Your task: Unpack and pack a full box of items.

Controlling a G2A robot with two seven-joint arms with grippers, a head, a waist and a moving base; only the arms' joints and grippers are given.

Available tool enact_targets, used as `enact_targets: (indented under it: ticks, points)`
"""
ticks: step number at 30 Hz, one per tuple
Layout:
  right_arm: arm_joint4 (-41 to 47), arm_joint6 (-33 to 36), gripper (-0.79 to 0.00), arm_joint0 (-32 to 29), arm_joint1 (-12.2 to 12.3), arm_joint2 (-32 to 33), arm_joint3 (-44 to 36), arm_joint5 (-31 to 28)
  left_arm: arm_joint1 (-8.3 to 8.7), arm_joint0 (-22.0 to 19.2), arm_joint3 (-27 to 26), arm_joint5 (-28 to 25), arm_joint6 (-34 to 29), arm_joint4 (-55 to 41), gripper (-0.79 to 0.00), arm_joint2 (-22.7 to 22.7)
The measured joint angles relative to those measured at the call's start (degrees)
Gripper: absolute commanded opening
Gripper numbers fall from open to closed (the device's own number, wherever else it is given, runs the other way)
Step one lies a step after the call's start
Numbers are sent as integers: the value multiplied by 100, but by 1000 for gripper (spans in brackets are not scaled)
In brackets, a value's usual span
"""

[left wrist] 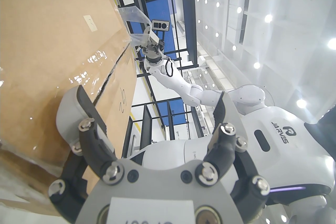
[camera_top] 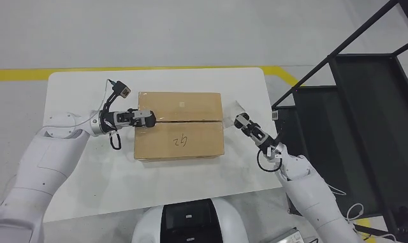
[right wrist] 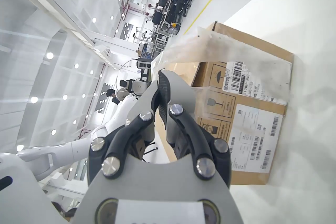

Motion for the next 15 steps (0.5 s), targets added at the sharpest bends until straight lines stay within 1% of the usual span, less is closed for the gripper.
enact_targets:
  ticks: [6,9,15]
  points:
    - [-631,-285,-785,1,-16,43,-111,-357,-1,0,-9,7,-7,-3,0,13]
    - [-1044,-471,-757,3,-30,50,-195,-439,-4,0,-14,13,-12,-10,0,22]
    - [-1673,-785,-745,37,-77,-64,-280,-368,-5,-11,-3,20,-20,4,0,33]
